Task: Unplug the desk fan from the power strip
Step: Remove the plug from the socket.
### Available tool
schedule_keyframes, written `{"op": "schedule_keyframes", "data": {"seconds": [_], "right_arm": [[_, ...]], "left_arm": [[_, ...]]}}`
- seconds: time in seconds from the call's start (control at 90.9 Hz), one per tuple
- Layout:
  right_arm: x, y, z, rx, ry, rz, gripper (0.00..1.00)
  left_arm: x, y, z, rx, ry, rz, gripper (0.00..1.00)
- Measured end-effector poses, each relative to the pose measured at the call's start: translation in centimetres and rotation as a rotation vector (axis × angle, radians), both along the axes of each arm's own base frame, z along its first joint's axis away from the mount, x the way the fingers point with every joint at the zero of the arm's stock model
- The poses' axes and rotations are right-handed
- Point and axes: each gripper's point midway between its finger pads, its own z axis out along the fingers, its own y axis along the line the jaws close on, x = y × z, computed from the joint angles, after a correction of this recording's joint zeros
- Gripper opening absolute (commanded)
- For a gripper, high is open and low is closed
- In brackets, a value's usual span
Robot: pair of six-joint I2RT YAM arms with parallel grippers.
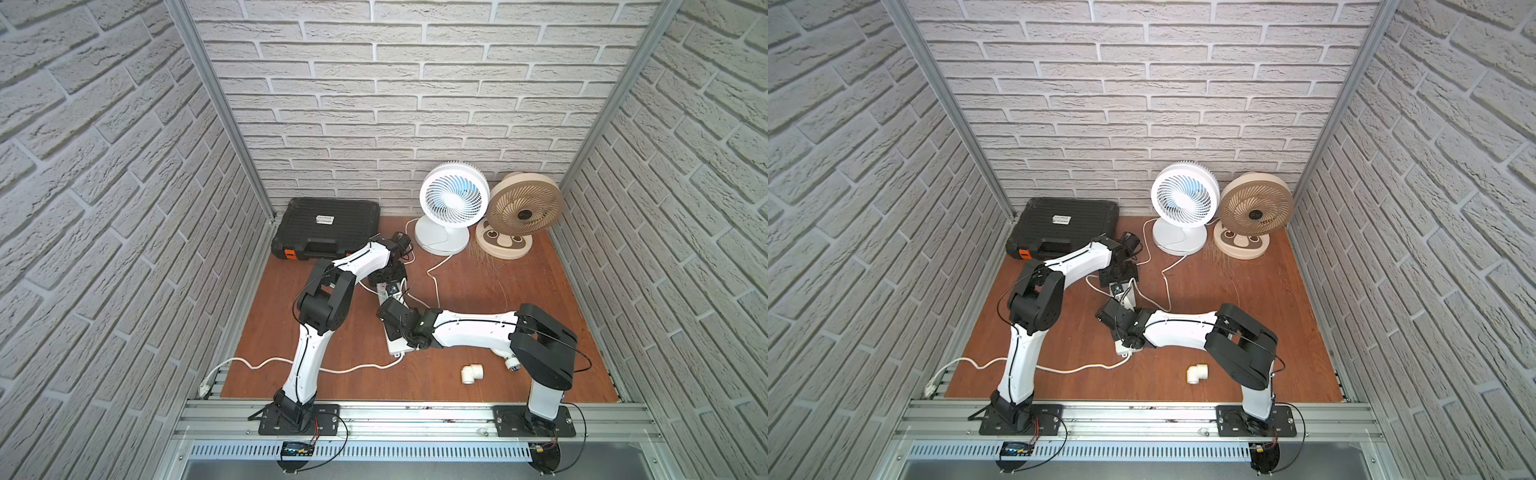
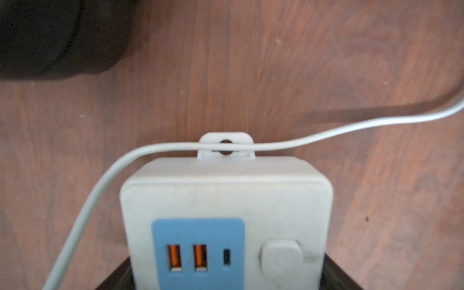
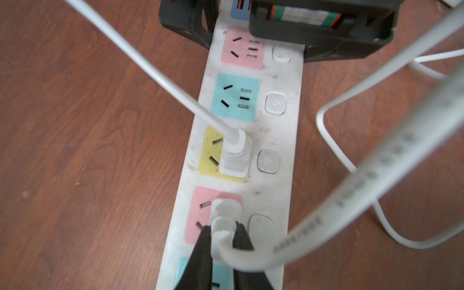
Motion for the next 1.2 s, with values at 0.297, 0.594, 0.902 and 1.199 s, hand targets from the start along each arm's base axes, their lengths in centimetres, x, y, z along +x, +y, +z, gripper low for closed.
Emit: {"op": "schedule_keyframes", "data": {"seconds": [0.297,0.594,0.902,1.199], "right_arm": [[-0.06,0.19,0.04,-0.085,-0.045,0.014,0.03],[-0.08,0.18,0.04,-0.088,-0.047,0.015,0.03],[-0.05,0.15,-0.03,-0.071,-0.04,0.01,0.03],[0.05,-0.25,-0.05,0.03,0.011,-0.004,0.03]], "left_arm": [[0.0,-0.01,0.01,-0.001,-0.001,0.0,0.0],[0.0,-0.01,0.01,-0.001,-0.001,0.0,0.0],[0.01,-0.01,0.02,-0.001,-0.001,0.0,0.0],[0.01,-0.01,0.03,-0.001,-0.001,0.0,0.0]]}}
